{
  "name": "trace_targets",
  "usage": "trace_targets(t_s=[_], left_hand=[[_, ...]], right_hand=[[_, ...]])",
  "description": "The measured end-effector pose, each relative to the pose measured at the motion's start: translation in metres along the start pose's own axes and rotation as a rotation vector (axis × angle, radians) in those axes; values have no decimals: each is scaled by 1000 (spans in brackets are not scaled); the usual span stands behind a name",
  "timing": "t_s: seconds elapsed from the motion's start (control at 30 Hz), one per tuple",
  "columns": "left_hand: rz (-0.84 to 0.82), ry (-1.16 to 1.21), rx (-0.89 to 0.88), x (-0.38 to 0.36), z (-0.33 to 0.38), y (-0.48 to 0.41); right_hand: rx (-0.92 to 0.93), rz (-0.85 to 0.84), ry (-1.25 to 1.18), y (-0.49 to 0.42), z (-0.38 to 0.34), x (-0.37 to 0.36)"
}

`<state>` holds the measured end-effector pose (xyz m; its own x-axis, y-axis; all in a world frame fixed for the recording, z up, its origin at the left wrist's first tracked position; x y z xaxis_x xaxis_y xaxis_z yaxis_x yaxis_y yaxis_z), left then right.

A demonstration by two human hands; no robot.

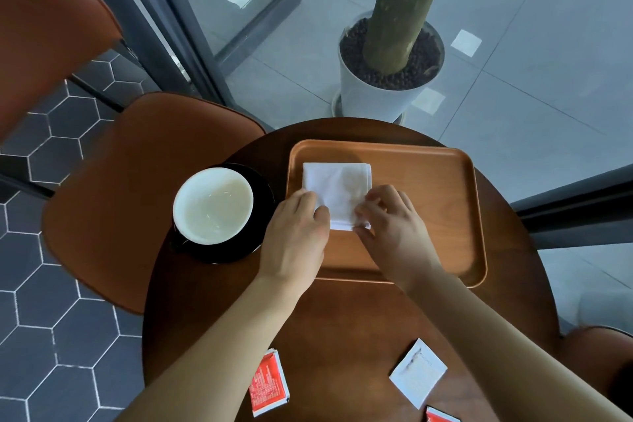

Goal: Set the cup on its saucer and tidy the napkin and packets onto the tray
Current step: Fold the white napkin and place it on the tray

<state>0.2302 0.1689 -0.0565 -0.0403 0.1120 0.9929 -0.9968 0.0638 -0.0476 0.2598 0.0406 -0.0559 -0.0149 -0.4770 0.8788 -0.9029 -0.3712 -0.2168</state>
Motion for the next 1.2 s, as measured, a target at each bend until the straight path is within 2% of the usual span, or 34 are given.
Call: trace_targets(t_s=[0.47,0.7,1.2], left_hand=[[-136,-57,88,2,-9,-26],[-58,-59,62,-7,-7,-30],[-13,8,59,-5,-3,-25]], right_hand=[[-40,12,-8,-29,7,-8],[-42,5,-13,-31,9,-10],[-46,4,0,-32,7,-8]])
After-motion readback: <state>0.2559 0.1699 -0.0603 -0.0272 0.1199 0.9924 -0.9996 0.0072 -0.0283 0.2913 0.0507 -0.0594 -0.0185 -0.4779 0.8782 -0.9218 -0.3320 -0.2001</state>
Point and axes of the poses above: each hand's wrist, its own y-axis away from the middle knuckle, its own x-axis out of the back of the hand, z = x × y, the point moved 8 cm from there along -y, towards the middle knuckle, and after that the axes turned 8 degrees about z, right-handed, at the moved point
